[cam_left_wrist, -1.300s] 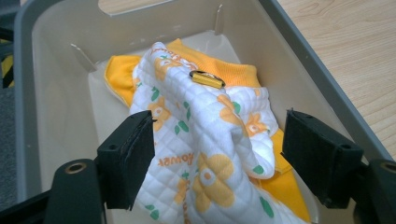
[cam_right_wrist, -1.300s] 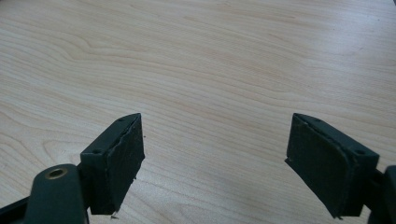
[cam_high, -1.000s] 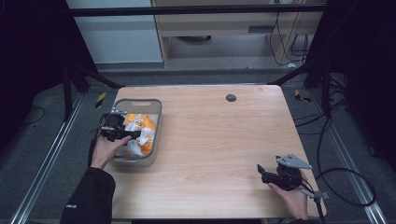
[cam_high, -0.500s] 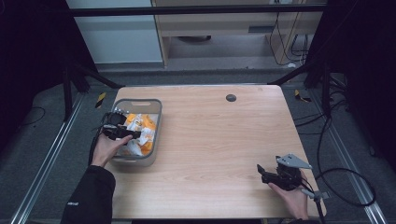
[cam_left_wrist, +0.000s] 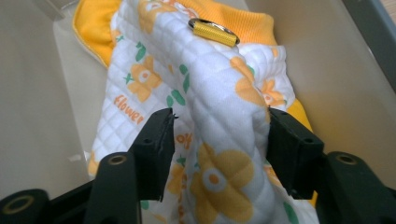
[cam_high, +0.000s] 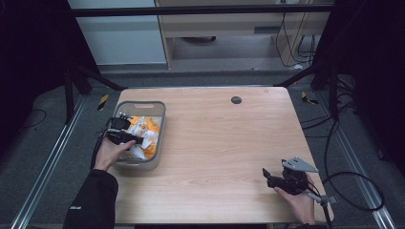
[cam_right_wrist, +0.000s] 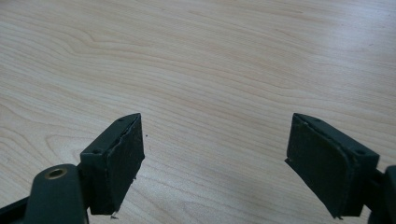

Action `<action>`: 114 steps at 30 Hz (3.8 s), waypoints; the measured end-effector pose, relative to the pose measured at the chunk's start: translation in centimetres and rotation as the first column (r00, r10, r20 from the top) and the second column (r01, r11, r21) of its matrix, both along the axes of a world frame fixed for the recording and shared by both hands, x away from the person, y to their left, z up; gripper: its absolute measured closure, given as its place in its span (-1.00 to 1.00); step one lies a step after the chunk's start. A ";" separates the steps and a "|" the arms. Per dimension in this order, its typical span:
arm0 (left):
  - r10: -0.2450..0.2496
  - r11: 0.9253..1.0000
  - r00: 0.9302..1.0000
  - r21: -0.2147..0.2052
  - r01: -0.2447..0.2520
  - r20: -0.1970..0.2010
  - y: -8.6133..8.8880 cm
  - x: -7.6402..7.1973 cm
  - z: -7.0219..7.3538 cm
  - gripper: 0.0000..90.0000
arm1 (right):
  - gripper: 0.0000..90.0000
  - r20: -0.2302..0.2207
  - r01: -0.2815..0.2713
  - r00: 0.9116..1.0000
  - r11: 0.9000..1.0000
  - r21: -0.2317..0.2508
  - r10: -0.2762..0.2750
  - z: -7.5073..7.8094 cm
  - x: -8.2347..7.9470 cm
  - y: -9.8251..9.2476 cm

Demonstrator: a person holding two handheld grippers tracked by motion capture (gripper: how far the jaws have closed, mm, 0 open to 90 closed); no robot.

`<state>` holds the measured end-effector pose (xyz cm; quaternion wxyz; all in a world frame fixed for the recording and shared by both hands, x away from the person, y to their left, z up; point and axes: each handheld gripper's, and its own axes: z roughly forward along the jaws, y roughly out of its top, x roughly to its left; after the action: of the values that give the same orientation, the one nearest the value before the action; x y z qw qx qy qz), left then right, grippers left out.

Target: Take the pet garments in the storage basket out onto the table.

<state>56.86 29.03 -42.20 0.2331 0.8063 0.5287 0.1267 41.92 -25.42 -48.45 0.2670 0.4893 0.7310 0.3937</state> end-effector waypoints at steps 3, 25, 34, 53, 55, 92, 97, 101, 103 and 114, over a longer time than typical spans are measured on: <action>-0.009 1.000 1.000 -0.005 0.009 -0.023 -0.1 0.1 -0.2 0.22 | -0.59 -0.001 -0.001 1.000 1.000 0.001 0.001 0.0 0.0 0.0; -0.015 1.000 1.000 -0.010 0.015 -0.024 0.4 -0.2 0.5 0.66 | -0.60 -0.006 -0.010 1.000 1.000 -0.002 0.010 -0.1 0.0 0.1; -0.021 1.000 1.000 -0.013 0.022 0.012 0.5 -0.7 1.9 0.69 | -0.60 -0.002 -0.010 1.000 1.000 -0.003 0.010 0.0 0.0 0.1; -0.016 0.999 0.997 -0.030 0.019 0.078 1.6 -1.7 5.2 0.69 | -0.60 0.000 -0.011 1.000 1.000 -0.003 0.011 0.0 0.0 0.1; -0.017 0.999 0.997 -0.030 0.020 0.082 1.6 -1.8 5.4 0.69 | -0.60 0.000 -0.010 1.000 1.000 -0.002 0.010 0.0 0.0 0.1; -0.091 0.994 0.977 -0.038 0.100 0.193 0.3 -4.2 10.4 0.69 | -0.61 0.003 -0.008 1.000 1.000 0.005 0.008 0.1 -0.1 0.2; -0.114 0.992 0.971 -0.030 0.123 0.210 0.0 -4.8 11.5 0.69 | -0.61 0.003 -0.010 1.000 1.000 0.004 0.009 0.1 0.0 0.1; -0.143 0.988 0.964 -0.030 0.153 0.223 -0.6 -5.5 12.1 0.69 | -0.61 0.009 -0.010 1.000 1.000 0.000 0.010 0.1 0.0 0.1; -0.160 0.985 0.962 -0.024 0.170 0.222 -1.0 -5.7 12.4 0.69 | -0.61 0.011 -0.011 1.000 1.000 -0.002 0.011 0.1 0.0 0.1; -0.260 0.963 0.934 0.002 0.268 0.246 -3.5 -7.3 13.8 0.69 | -0.61 0.015 -0.011 1.000 1.000 -0.003 0.011 0.1 0.0 0.0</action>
<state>49.54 25.51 -28.43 0.3240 0.8444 0.3849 0.1839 41.91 -25.41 -48.33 0.2708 0.4820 0.7322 0.3978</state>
